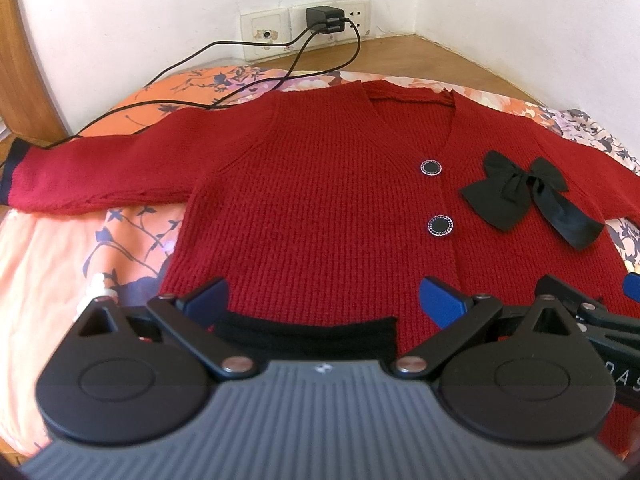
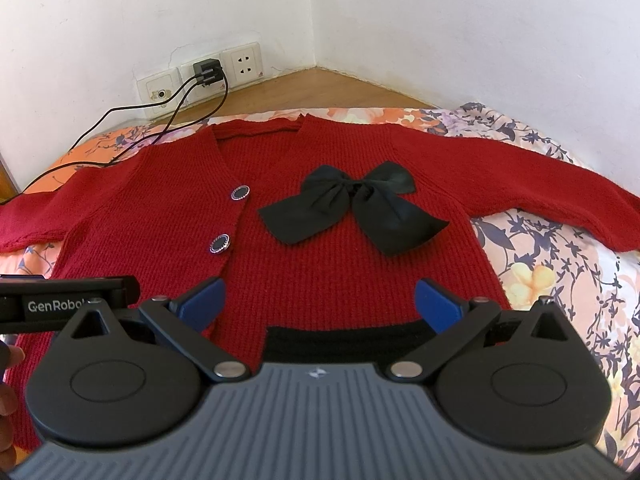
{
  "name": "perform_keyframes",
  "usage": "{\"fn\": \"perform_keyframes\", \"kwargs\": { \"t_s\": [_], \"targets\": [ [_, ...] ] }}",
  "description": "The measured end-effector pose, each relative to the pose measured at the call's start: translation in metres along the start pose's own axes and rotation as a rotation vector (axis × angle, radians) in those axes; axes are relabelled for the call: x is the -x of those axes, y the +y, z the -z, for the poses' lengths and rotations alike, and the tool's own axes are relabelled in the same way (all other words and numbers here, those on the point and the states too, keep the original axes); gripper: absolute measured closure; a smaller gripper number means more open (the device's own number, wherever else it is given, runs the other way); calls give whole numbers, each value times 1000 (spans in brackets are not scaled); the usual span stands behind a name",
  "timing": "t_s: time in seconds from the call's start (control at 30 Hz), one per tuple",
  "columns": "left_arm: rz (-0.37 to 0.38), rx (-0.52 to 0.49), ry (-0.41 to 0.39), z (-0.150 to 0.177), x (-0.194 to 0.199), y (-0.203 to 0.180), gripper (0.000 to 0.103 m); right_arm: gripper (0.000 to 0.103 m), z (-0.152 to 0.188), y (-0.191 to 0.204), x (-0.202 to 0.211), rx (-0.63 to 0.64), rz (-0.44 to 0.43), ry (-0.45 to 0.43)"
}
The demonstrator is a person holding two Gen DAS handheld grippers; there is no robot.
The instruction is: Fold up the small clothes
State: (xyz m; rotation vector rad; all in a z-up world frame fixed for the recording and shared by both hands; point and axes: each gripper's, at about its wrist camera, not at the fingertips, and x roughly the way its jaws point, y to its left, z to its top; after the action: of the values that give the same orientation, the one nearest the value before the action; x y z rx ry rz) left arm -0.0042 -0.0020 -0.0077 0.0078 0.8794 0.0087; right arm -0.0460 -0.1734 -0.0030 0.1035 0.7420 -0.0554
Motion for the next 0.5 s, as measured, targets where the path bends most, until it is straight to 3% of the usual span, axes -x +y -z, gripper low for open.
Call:
{"fn": "perform_keyframes", "kwargs": {
  "t_s": [0.5],
  "targets": [
    [-1, -1, -4, -1, 1, 2, 0, 0, -1, 2, 3, 0, 2, -2]
  ]
}}
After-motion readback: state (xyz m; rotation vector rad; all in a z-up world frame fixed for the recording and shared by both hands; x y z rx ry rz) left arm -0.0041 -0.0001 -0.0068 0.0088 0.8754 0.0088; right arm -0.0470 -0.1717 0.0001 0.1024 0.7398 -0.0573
